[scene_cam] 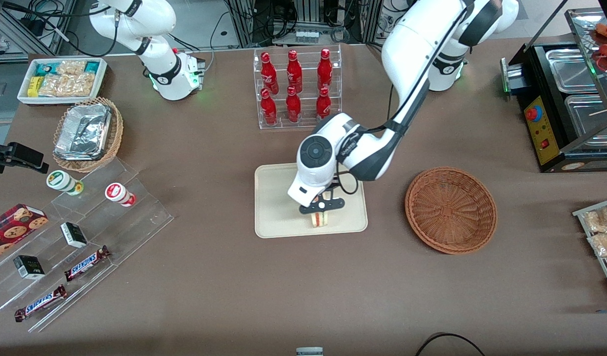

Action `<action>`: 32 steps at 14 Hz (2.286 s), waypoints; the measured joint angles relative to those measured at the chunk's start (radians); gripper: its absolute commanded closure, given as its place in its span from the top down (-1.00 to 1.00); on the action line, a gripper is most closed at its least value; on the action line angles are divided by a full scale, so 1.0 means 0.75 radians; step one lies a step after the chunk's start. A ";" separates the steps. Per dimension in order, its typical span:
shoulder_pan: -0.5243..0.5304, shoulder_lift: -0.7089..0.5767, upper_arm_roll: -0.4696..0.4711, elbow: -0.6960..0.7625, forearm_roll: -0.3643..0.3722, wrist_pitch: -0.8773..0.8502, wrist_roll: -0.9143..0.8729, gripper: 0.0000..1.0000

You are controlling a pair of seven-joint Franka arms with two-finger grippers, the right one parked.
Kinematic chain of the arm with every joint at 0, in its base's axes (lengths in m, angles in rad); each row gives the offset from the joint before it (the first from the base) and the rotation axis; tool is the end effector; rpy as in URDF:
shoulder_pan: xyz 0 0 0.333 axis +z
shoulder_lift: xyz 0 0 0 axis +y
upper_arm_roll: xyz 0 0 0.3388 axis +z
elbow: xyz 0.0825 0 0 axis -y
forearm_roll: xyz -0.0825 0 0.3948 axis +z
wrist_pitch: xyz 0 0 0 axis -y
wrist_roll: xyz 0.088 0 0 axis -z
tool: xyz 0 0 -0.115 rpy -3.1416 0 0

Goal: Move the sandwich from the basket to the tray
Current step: 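Lift the sandwich and carry it over the cream tray, then lower the sandwich onto the tray and open the left gripper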

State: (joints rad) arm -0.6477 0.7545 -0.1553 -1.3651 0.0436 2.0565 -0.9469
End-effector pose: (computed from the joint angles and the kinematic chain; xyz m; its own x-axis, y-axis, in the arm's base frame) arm 0.5425 -0.5222 0.2721 0.9832 0.1600 -0.0879 0.1603 -0.9871 -0.0044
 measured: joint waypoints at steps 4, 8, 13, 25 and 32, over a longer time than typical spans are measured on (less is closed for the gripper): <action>-0.051 0.056 0.002 0.019 0.001 0.015 -0.051 -1.00; -0.052 0.060 0.004 0.023 0.001 0.015 -0.055 -1.00; -0.052 0.075 0.005 0.024 0.000 0.015 -0.129 0.99; -0.022 0.005 0.029 0.274 0.002 -0.218 -0.143 1.00; 0.211 -0.136 0.051 0.325 0.010 -0.536 0.145 1.00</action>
State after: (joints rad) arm -0.4898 0.6526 -0.1169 -1.1212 0.0507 1.6544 -0.8380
